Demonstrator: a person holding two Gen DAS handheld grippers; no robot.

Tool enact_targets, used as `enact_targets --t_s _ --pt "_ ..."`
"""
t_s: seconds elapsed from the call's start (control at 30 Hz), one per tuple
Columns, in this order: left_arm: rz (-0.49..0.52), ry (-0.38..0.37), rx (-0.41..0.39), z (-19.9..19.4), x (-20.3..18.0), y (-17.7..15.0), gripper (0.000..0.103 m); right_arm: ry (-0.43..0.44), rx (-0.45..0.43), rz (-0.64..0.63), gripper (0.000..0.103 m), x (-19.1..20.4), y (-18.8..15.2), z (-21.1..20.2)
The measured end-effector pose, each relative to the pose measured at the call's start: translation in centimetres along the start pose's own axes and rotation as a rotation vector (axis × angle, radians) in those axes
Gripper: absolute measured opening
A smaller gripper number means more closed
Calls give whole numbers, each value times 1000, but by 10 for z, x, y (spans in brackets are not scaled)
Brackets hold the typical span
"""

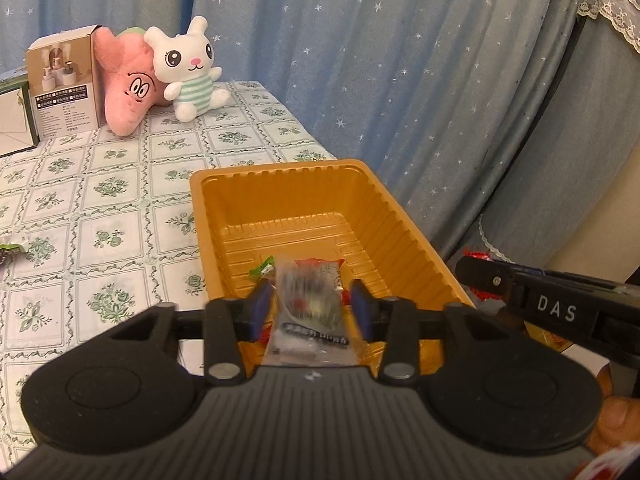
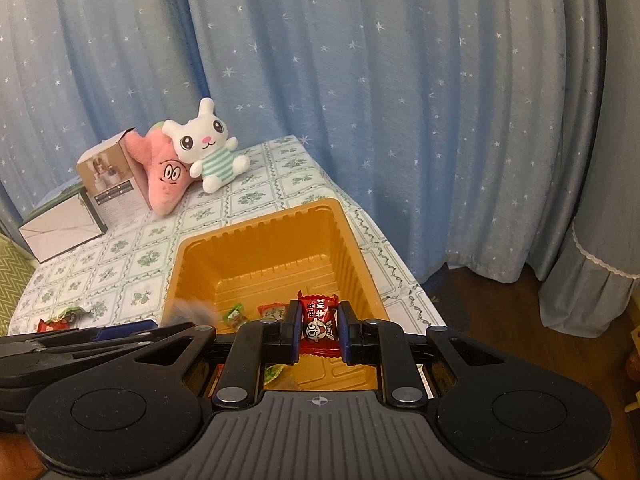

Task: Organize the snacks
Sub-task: 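Open both tools to drop the clear packet and red candy into the tray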

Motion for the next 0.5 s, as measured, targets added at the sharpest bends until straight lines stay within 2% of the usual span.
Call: enact_targets --t_s 0.5 --pt "-80 78 -32 -36 46 -7 54 35 12 26 19 8 0 4"
Point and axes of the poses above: each gripper's, at about its wrist camera, not at the fingertips, and z roughly the way its jaws point, x to its left, y to its top, the point moved 9 cm from there along z, roughly the way its jaws point, and after that the axes turned 8 degrees about -x, right-handed, at the moved point
